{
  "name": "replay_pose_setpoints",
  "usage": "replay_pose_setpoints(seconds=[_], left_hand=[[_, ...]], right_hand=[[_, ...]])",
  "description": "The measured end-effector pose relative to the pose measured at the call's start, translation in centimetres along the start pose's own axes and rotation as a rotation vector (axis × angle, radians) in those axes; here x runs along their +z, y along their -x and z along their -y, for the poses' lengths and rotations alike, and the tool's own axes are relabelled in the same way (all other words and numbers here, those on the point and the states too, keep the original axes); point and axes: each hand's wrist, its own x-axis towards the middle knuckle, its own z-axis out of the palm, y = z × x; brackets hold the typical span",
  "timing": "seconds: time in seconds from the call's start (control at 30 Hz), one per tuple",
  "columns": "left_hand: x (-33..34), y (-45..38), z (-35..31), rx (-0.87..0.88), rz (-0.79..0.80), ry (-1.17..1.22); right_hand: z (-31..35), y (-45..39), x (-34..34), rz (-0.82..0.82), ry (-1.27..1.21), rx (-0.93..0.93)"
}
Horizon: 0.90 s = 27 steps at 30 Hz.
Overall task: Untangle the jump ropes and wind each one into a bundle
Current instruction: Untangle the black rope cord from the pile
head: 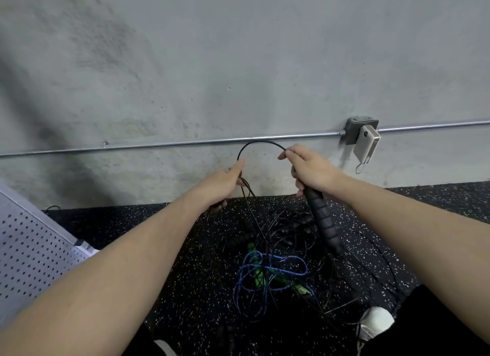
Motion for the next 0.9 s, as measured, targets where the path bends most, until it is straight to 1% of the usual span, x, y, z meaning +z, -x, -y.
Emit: replay_pose_setpoints(seconds=[0.1, 0.17, 0.23, 0.3, 0.4, 0.5, 0.57, 0.67, 0.8, 0.9], left_hand=[[-0.4, 0.0, 0.5, -0.153, 0.126, -0.075], [-0.6, -0.1, 0.7, -0.19, 0.169, -0.016], [-0.9, -0.2, 0.7, -0.181, 0.209, 0.09], [-1.1, -0.1, 0.7, -0.137, 0.22, 0.135], [-1.1, 0.2, 0.6, -0.042, 0.172, 0.137], [-1.3, 0.0, 0.7, -0.037, 0.132, 0.192], [-1.2, 0.0, 0.7, -0.012, 0.143, 0.096], [-0.8, -0.4, 1.1, 0.066, 0.061, -0.145], [-0.9, -0.4, 1.3, 0.024, 0.002, -0.454], [-0.8, -0.3, 1.0, -0.007, 0.002, -0.58]], right_hand=[[0.5, -0.3, 0.4, -0.005, 0.043, 0.042], [0.7, -0.2, 0.6, 0.0, 0.084, 0.03], [1.0, 0.1, 0.8, 0.03, 0.139, -0.013], [1.3, 0.6, 1.0, 0.087, 0.171, -0.051], [1.7, 1.2, 1.4, 0.176, 0.205, -0.053], [1.8, 1.2, 1.5, 0.179, 0.147, -0.003], [1.8, 1.0, 1.4, 0.138, -0.005, 0.055], [1.8, 0.7, 1.2, 0.105, -0.211, 0.113], [1.5, 0.6, 0.6, 0.075, -0.289, 0.137], [1.4, 0.8, 0.3, 0.086, -0.341, 0.151]])
